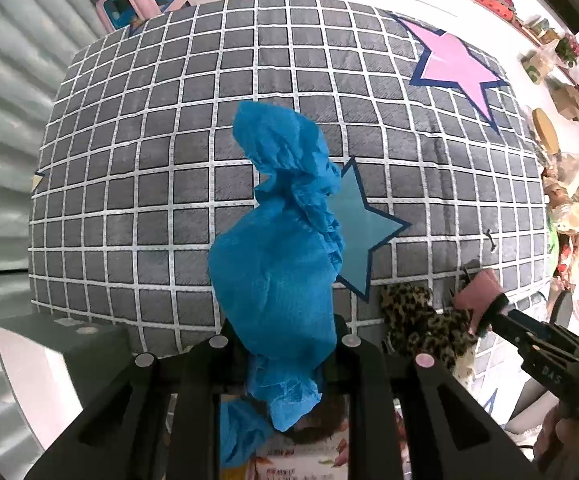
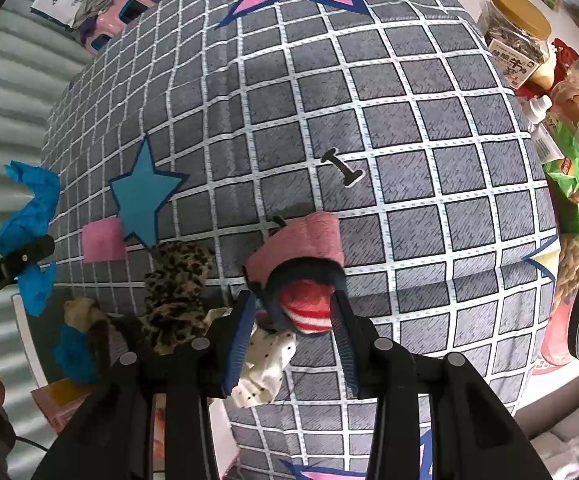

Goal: Organize soft objects
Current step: 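Grasp the blue tissue paper with the left tool while the right tool grasps the pink-and-red sock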

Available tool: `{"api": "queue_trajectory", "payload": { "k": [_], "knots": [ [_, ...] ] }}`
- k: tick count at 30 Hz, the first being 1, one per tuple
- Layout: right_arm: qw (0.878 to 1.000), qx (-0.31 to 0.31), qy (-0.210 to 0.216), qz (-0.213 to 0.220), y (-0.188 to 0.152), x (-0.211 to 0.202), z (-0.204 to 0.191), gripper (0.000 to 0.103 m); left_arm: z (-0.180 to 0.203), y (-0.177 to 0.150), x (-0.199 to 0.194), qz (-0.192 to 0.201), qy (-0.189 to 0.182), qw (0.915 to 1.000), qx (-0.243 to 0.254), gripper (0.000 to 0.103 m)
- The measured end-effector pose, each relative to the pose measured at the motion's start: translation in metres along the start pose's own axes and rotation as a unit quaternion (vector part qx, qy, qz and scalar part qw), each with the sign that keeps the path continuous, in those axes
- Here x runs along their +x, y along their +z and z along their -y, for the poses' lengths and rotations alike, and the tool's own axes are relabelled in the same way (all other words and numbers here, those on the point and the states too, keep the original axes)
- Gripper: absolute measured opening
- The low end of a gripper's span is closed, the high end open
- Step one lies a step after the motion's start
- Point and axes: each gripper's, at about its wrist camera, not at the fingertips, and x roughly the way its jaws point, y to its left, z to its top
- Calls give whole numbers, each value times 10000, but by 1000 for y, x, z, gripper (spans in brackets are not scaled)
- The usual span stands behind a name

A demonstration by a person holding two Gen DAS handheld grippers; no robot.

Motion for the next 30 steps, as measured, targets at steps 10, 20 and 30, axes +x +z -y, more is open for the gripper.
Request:
{"api": "queue_trajectory", "payload": {
  "k": [10, 20, 30],
  "knots": [
    [9998, -79, -33, 189, -10, -23, -11, 41, 5, -46, -27, 174, -162, 9995, 195, 23],
    [9993, -63, -88, 349, -26, -42, -18, 41, 15, -80, -53, 365, -177, 9978, 529, 23],
    [9993, 175, -120, 319, -46, -38, -11, 46, 19, -127, -63, 333, -336, 9958, 781, 23]
  ]
}}
